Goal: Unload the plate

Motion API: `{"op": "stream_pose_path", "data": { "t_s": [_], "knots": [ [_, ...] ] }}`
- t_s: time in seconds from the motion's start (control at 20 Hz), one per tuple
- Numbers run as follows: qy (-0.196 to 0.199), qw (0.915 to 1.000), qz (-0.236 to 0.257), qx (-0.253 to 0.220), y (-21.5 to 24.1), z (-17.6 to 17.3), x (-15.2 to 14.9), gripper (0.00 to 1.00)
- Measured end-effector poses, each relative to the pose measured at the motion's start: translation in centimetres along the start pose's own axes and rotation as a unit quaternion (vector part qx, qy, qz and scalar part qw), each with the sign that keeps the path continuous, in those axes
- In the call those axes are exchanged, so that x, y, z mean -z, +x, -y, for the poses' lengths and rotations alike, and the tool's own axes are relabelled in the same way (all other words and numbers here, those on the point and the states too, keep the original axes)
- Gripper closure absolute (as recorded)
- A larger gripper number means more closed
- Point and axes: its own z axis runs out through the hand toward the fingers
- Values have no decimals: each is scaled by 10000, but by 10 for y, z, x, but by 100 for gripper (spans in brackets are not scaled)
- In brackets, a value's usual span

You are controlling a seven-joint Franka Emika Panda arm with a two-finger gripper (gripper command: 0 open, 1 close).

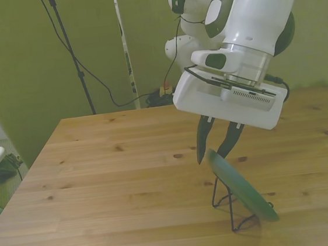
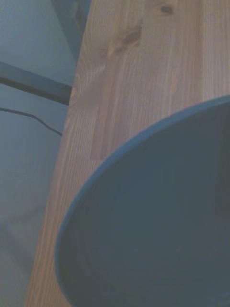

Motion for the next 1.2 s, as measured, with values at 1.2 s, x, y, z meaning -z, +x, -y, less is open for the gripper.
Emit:
{"op": "stream_pose_path", "data": {
  "t_s": [1.2],
  "knots": [
    [573,9979,-230,169,-23,16,112,100]
  ]
}}
